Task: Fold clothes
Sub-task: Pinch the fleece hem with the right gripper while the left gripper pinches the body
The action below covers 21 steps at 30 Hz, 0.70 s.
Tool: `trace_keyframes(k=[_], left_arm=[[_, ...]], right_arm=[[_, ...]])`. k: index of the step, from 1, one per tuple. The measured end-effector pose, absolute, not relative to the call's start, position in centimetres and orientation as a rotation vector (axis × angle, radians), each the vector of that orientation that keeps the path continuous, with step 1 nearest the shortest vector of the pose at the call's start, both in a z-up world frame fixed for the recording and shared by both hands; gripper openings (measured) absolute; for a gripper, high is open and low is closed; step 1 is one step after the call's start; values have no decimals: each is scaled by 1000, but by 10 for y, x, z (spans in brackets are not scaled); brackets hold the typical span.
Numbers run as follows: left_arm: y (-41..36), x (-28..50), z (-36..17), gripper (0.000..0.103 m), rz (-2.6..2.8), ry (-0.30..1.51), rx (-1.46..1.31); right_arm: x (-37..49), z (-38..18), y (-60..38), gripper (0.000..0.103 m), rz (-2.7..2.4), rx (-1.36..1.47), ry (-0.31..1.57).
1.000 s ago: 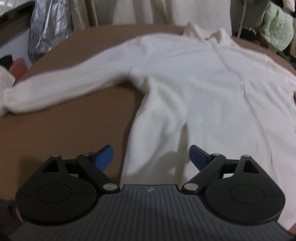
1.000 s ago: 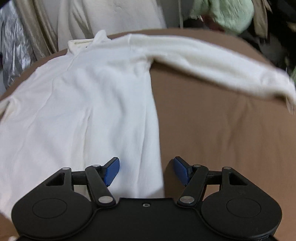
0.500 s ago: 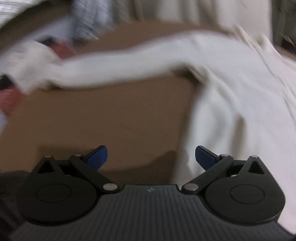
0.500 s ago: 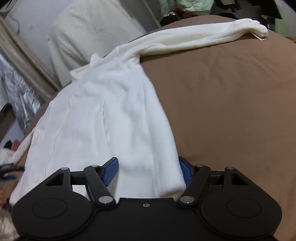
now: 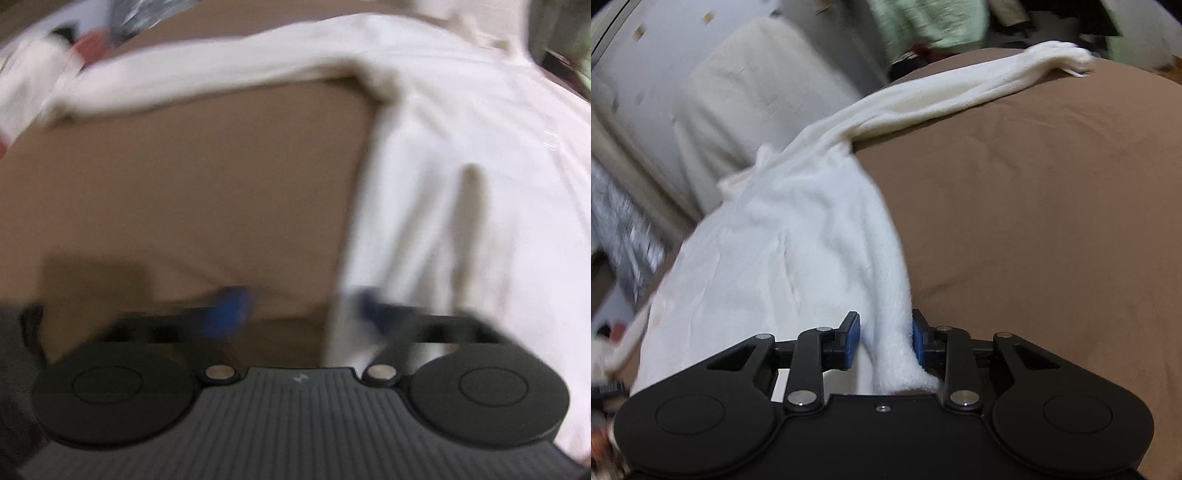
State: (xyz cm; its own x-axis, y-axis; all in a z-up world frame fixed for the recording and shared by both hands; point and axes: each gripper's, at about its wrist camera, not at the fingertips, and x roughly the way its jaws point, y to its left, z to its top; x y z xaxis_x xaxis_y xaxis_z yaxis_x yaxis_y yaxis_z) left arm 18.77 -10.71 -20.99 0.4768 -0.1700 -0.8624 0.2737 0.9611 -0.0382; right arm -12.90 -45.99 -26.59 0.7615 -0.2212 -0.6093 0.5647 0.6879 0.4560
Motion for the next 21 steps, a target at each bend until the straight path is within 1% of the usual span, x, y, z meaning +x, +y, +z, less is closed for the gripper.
trace_keyframes(k=[1,2,5,6,7,8,9,12,14,16,20,21], left_arm=[[-109,188,-198,4,-279,1039,124],[-108,187,-181,4,-286,1009,131],[-83,174,-130,4,-389,944,-16],[-75,168,-124,4,-399,949,-56],[-68,160,-124,4,-392,951,-66],[-62,153,-123,4,-385,953,-75],[-63,145,-127,4,-353,953,-19],[-76,139,-158,4,-294,1016,107],[-82,139,-176,4,-269,1062,156],[-84,140,-180,5,-258,1075,172],[-86,137,-181,5,-248,1068,222],[-86,134,-182,7,-249,1061,237]], right_arm=[[-126,-259,-465,12,-446,686,564],[-123,-250,-471,12,-424,706,575],[-150,-191,-471,11,-260,680,418],[-160,-170,-470,11,-202,667,357],[-168,-158,-465,11,-180,629,345],[-172,-160,-460,11,-188,607,381],[-176,-167,-455,11,-202,597,428],[-175,-222,-450,11,-312,631,615],[-170,-243,-445,11,-359,622,674],[-165,-244,-440,11,-379,593,685],[-162,-227,-431,11,-382,472,709],[-163,-225,-431,11,-381,467,711]])
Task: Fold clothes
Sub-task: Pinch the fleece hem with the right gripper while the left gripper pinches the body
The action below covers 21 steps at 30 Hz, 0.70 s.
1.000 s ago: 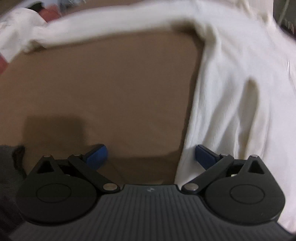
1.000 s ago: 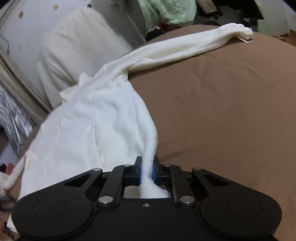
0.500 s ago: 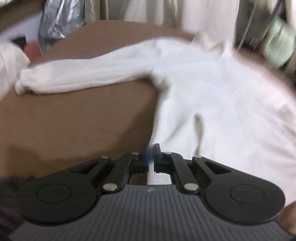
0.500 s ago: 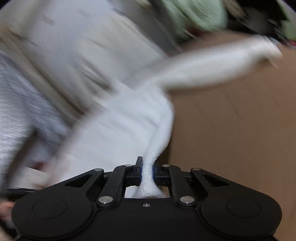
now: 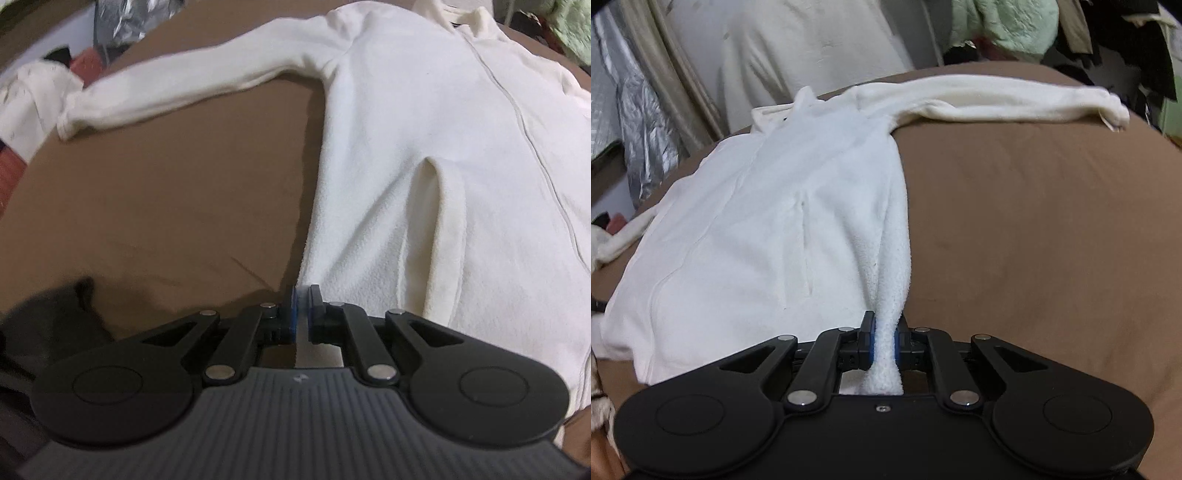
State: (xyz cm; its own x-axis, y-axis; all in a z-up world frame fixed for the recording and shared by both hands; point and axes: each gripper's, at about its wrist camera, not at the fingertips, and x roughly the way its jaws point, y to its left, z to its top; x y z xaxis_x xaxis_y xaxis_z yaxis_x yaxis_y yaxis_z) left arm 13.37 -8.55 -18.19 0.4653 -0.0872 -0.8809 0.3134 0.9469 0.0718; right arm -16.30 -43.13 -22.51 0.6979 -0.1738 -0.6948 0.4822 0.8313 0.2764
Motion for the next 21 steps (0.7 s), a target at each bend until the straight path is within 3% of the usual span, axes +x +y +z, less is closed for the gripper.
trace_keyframes(k=[4,12,15,19,21], left_arm=[[-83,136,-190,13,-231,1088,257],[-66,121,-174,14,-245,1041,192],[-49,111,-152,14,-206,931,150],[-14,125,-131,14,-131,899,-9],[4,141,-125,21,-91,907,-131]], right_arm=[[-157,-237,-435,10,-413,462,791],[-147,-230,-420,12,-484,313,916],[-141,-213,-408,53,-646,189,959],[-123,-169,-376,56,-724,-74,863],[-109,-148,-365,59,-639,-68,786]])
